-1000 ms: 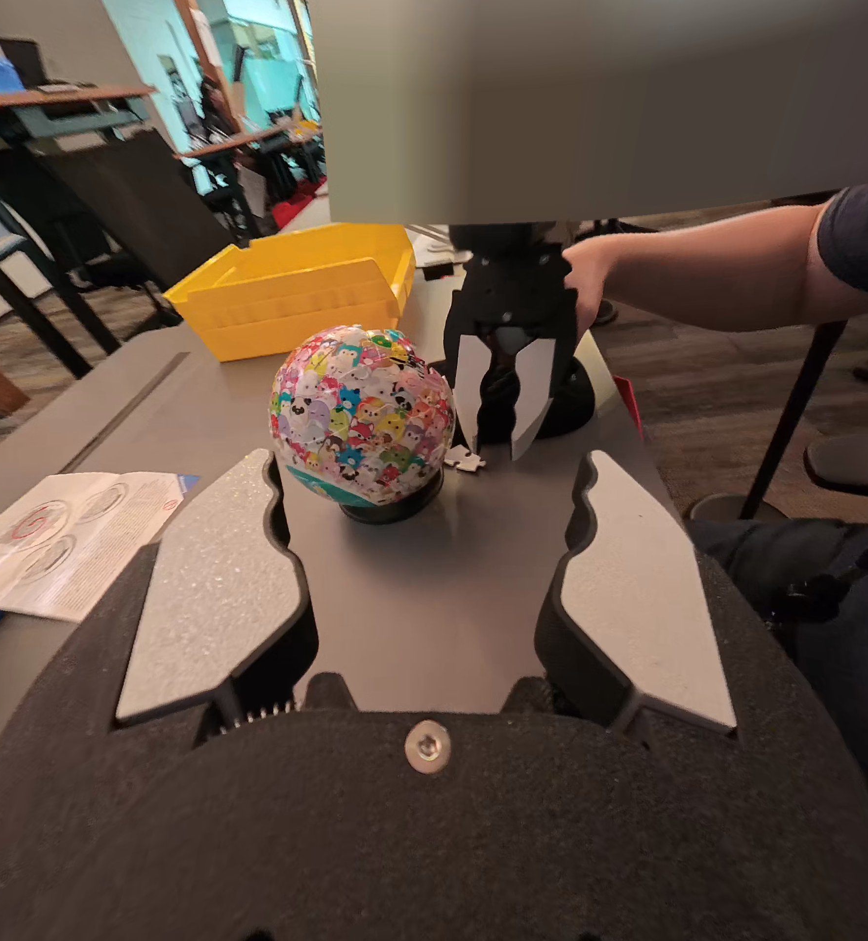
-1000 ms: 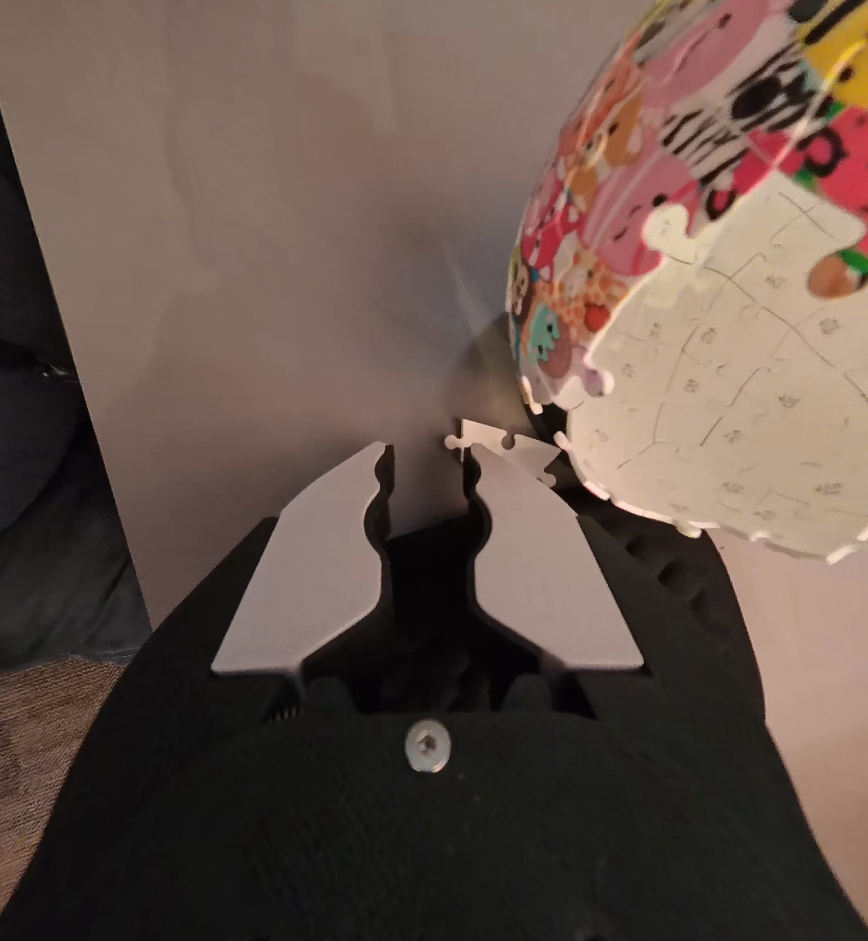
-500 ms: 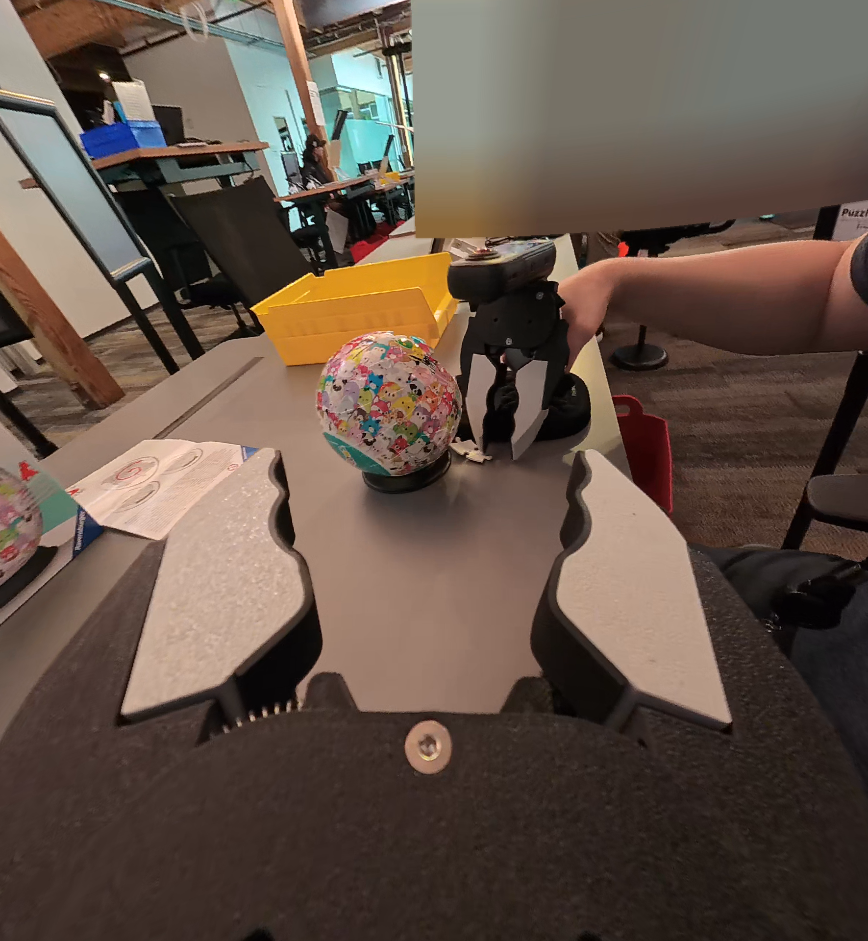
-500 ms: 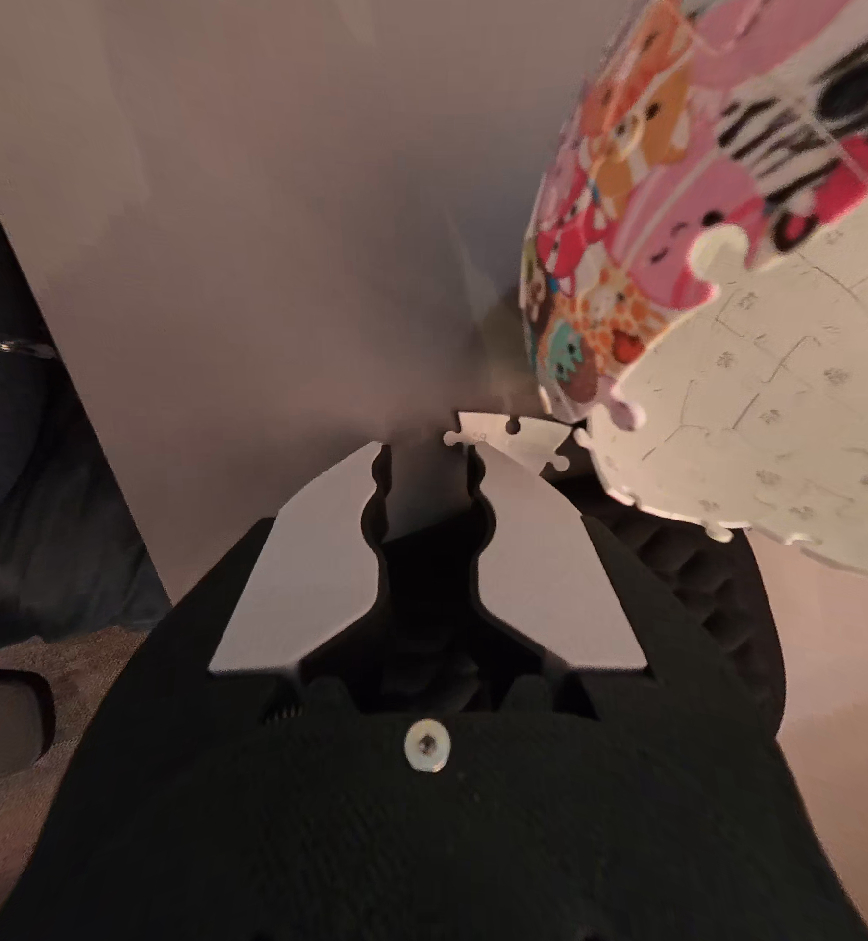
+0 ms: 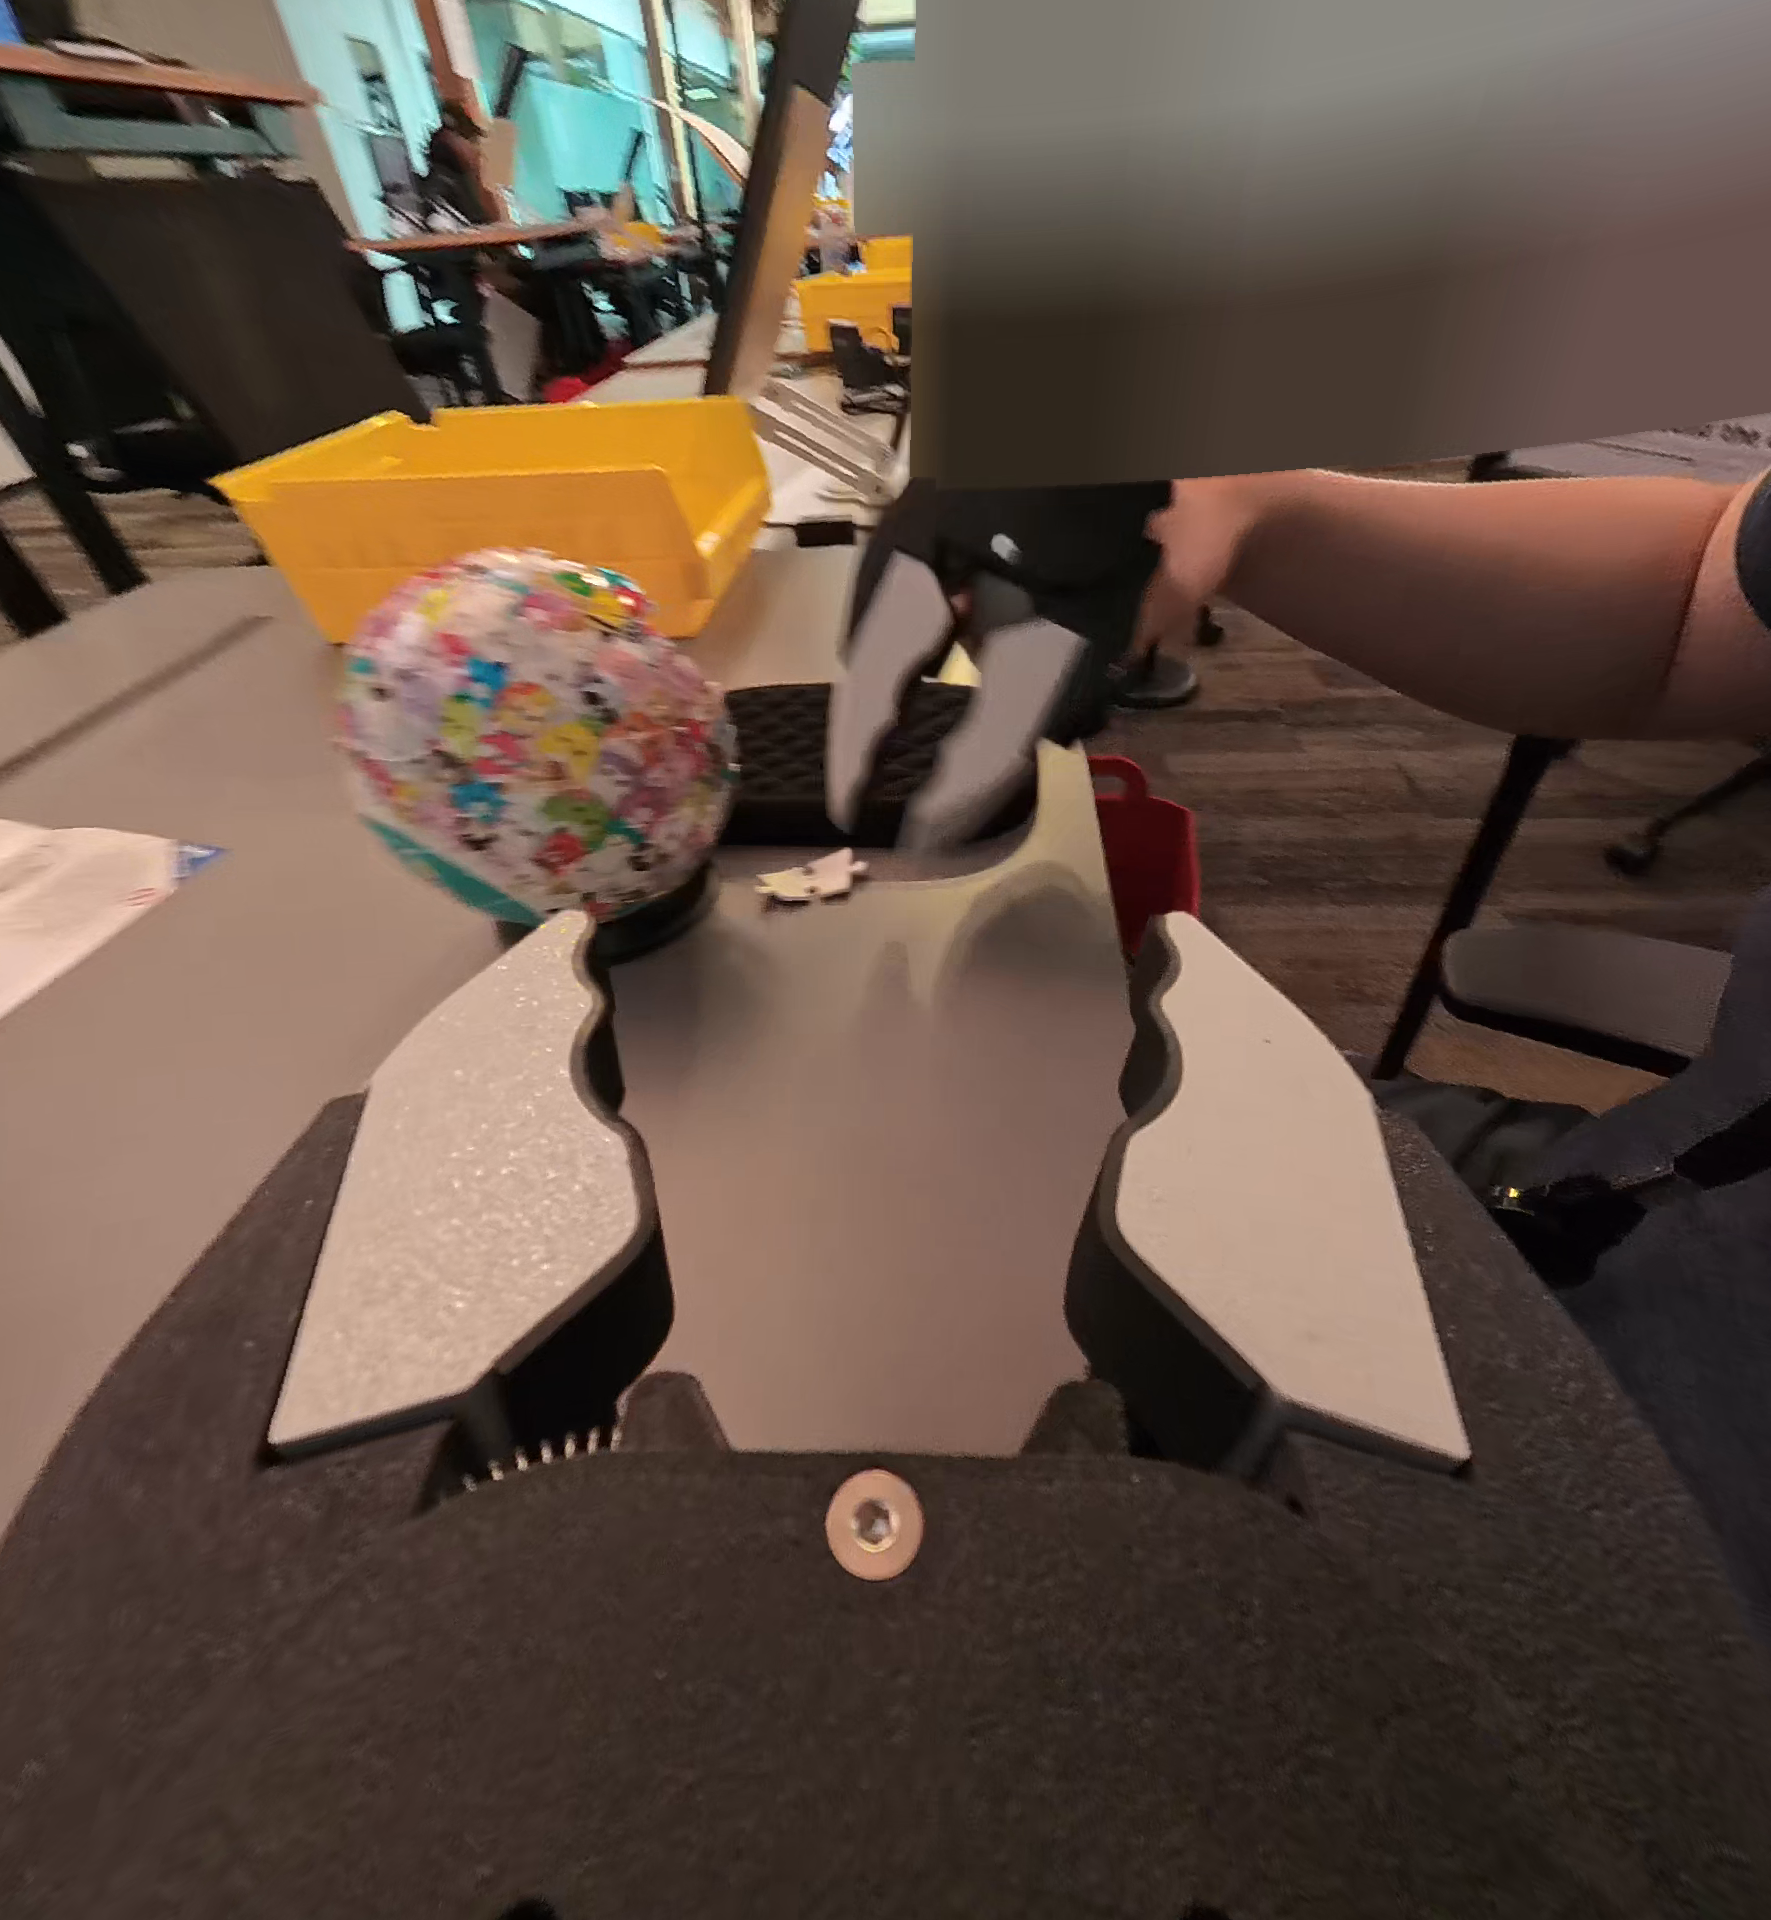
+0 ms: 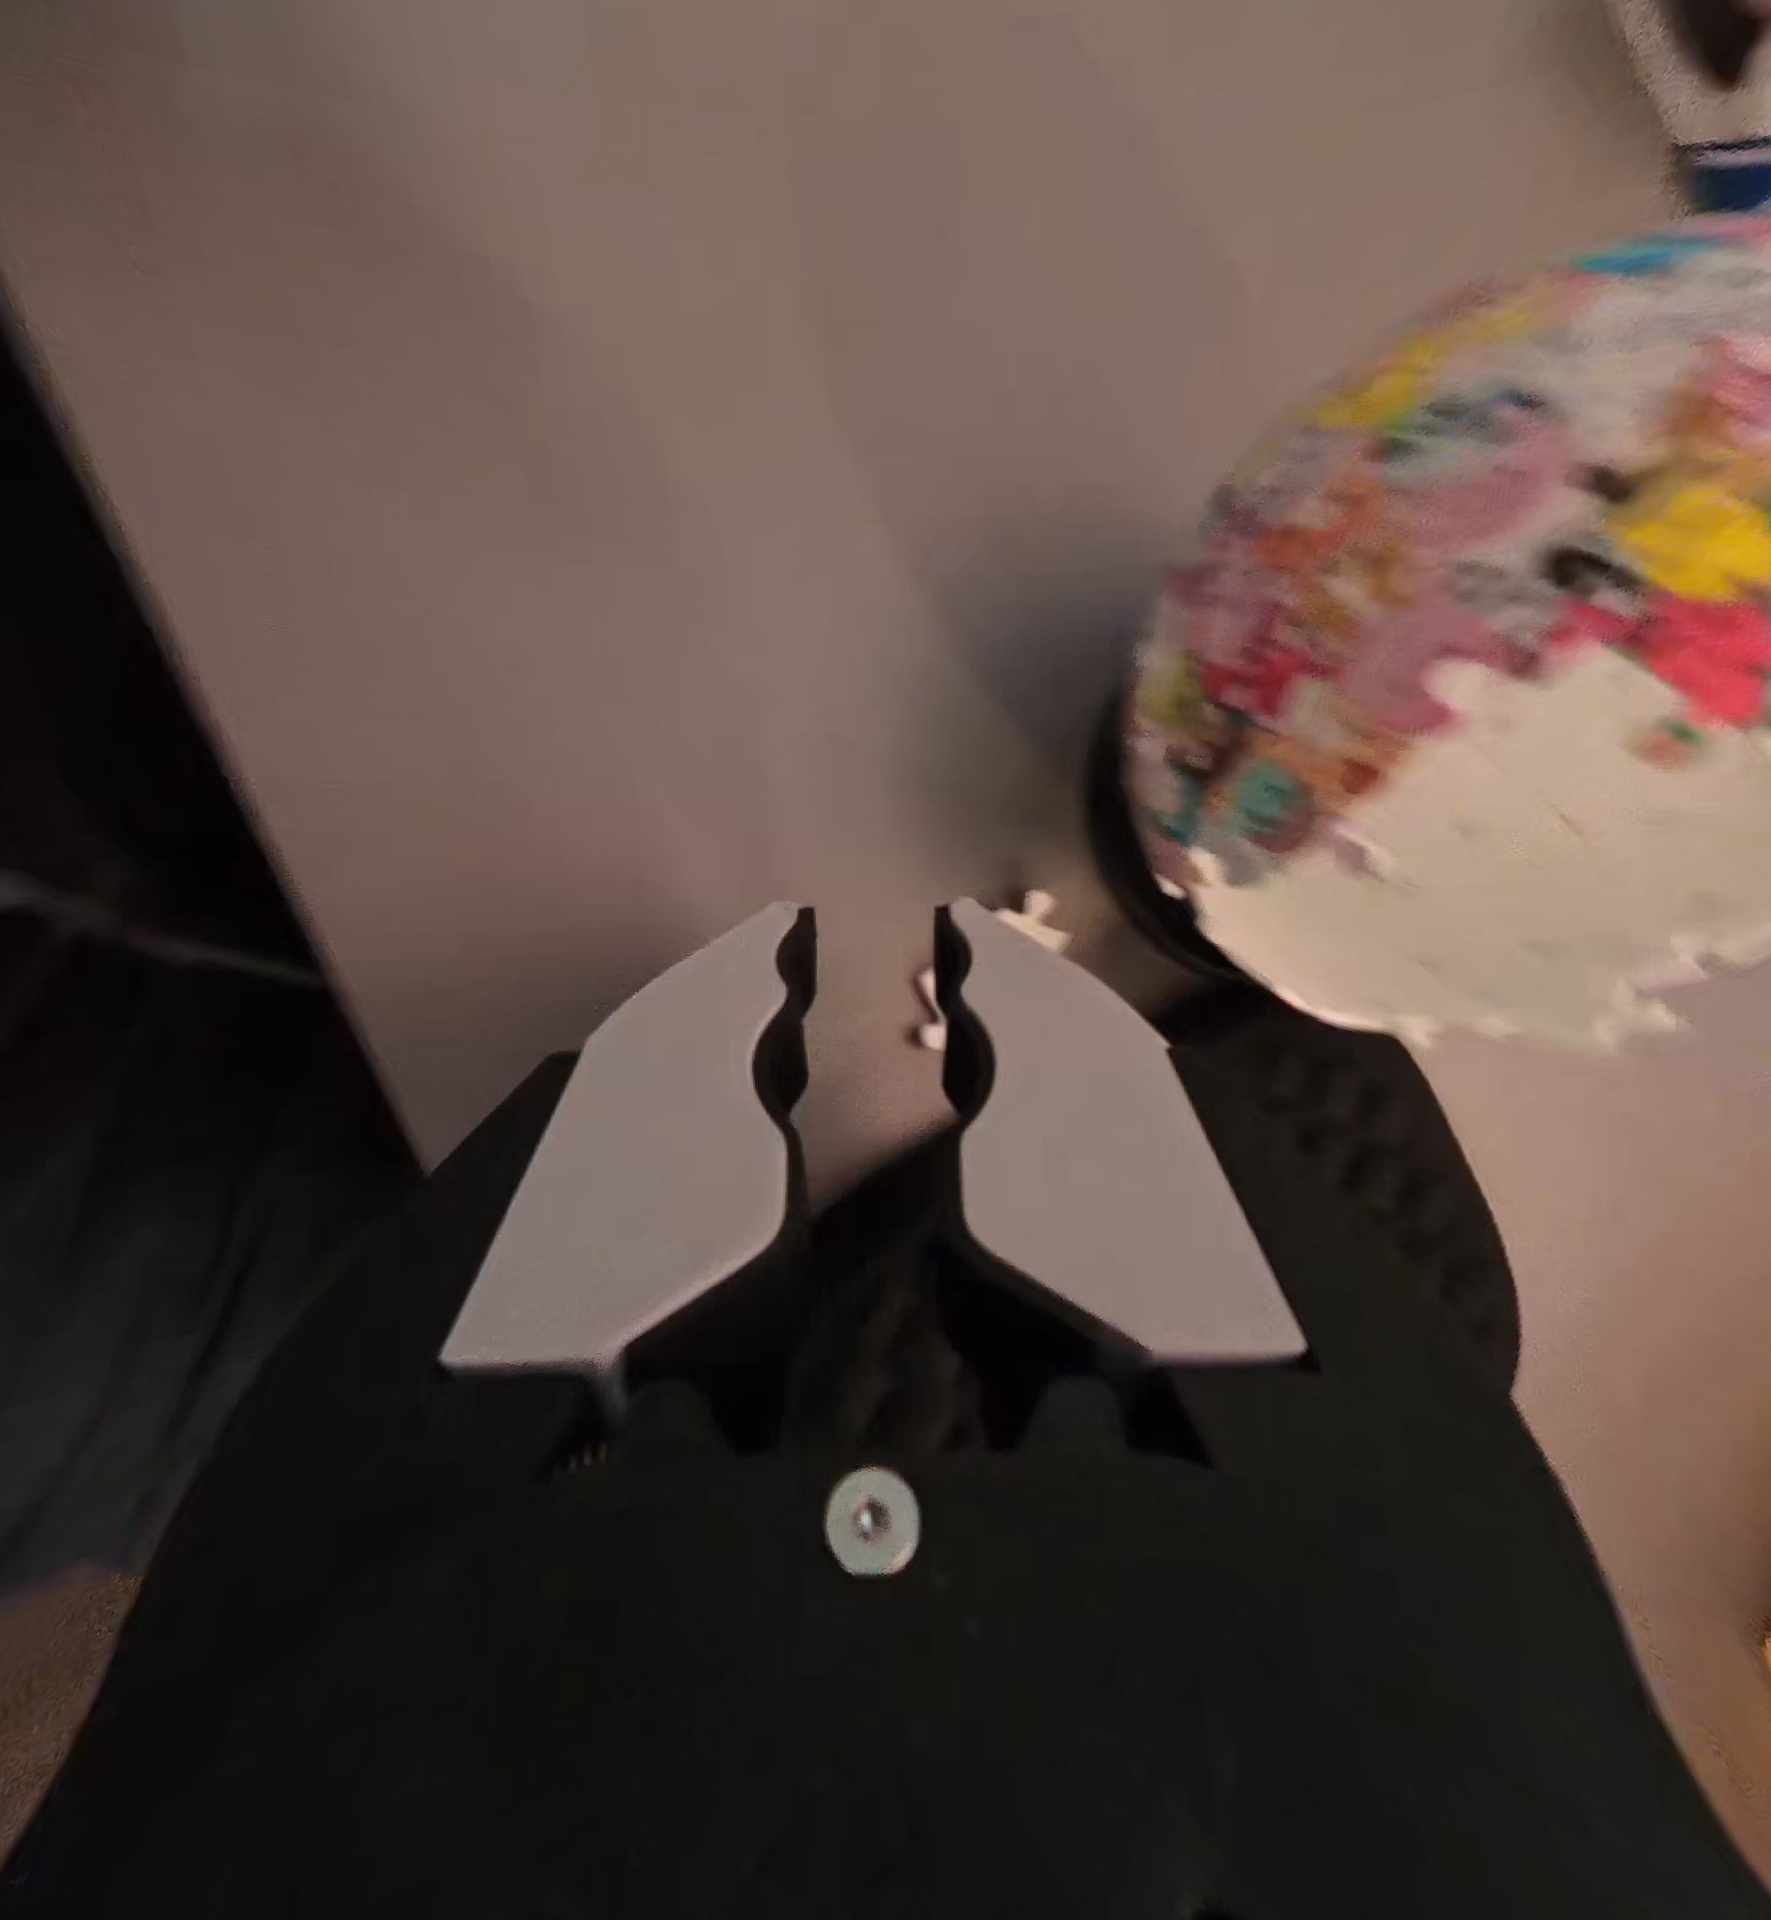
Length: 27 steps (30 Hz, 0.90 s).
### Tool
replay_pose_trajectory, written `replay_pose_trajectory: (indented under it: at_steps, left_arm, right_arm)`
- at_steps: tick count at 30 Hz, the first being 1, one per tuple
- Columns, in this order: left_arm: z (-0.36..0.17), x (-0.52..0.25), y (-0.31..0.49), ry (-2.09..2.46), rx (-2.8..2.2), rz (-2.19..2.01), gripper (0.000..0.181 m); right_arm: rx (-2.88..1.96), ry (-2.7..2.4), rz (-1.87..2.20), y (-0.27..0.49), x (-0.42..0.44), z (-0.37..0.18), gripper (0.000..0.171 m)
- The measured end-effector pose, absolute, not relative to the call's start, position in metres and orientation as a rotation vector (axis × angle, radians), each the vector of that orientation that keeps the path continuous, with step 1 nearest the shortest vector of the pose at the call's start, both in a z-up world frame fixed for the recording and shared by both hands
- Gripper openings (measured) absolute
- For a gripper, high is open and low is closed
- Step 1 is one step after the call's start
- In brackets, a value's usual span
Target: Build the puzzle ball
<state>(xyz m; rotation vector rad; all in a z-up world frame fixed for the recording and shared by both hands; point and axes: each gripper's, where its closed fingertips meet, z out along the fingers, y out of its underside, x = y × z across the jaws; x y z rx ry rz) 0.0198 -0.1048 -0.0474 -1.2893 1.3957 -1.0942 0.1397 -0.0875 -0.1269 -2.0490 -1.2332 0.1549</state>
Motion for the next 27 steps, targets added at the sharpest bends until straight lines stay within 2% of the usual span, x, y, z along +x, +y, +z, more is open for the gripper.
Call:
replay_pose_trajectory:
  at_steps: [3, 8, 12, 18, 27]
  left_arm:
    - [-0.053, 0.03, -0.116, 1.445, -1.294, -1.13, 0.094]
    - [-0.054, 0.036, -0.126, 1.462, -1.296, -1.145, 0.094]
    - [-0.054, 0.034, -0.129, 1.45, -1.307, -1.165, 0.094]
    - [-0.056, 0.028, -0.128, 1.448, -1.325, -1.159, 0.093]
    - [-0.051, 0.024, -0.131, 1.423, -1.32, -1.184, 0.092]
  right_arm:
    - [-2.147, -0.969, 0.131, -0.072, 0.159, -0.126, 0.023]
    - [-2.324, -0.705, 0.149, -0.069, 0.157, -0.147, 0.033]
    - [-2.342, -0.719, -0.058, -0.068, 0.164, -0.158, 0.032]
    - [-2.353, -0.804, 0.023, -0.074, 0.162, -0.16, 0.024]
    - [-2.493, -0.852, 0.119, -0.092, 0.17, -0.162, 0.022]
